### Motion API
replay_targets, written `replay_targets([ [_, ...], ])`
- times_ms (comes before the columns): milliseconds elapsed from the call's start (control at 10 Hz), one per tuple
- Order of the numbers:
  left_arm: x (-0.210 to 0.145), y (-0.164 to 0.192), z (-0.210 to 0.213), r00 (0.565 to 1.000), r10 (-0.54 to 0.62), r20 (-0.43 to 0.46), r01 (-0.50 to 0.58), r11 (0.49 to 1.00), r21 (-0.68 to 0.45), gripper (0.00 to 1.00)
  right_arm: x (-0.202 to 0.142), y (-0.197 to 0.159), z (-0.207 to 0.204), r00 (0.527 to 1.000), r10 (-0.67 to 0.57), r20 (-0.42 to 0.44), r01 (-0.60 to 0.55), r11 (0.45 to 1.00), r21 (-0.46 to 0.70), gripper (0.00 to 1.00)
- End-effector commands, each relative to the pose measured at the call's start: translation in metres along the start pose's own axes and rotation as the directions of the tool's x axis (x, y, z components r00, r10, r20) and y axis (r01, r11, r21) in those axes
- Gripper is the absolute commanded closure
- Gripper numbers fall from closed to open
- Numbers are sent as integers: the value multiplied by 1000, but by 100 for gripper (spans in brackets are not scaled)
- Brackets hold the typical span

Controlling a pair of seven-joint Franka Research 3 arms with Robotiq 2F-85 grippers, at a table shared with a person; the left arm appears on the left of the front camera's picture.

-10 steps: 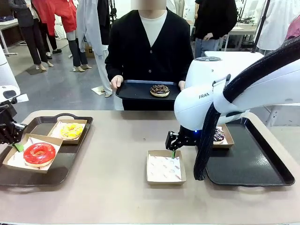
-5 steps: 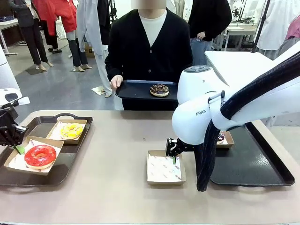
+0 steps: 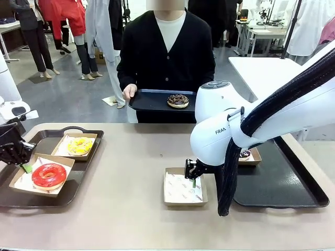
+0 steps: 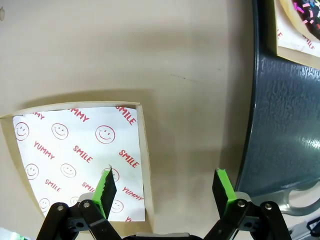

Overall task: Individually package the donuts and arrange them on the tray.
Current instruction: Place the picked Paper togo box on the Handle tray while simultaneously picking up another Paper togo box from the table with the other hand.

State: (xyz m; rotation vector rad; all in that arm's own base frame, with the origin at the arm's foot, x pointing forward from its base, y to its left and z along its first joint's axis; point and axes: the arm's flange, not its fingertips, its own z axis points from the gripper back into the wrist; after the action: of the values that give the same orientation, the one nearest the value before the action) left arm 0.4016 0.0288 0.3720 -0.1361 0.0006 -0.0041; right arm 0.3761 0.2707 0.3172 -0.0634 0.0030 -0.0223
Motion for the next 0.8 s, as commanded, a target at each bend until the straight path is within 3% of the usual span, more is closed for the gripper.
replay_targets([
  [0,7,-12,1,999,17,34,-17,1000,7,99,6,7,-3,1000,-5,26,5,1000,-5,0],
  [700,23,-20,-9,999,29,18,-30,999,17,99,12,3,-6,1000,11,5,-11,1000,24,0],
])
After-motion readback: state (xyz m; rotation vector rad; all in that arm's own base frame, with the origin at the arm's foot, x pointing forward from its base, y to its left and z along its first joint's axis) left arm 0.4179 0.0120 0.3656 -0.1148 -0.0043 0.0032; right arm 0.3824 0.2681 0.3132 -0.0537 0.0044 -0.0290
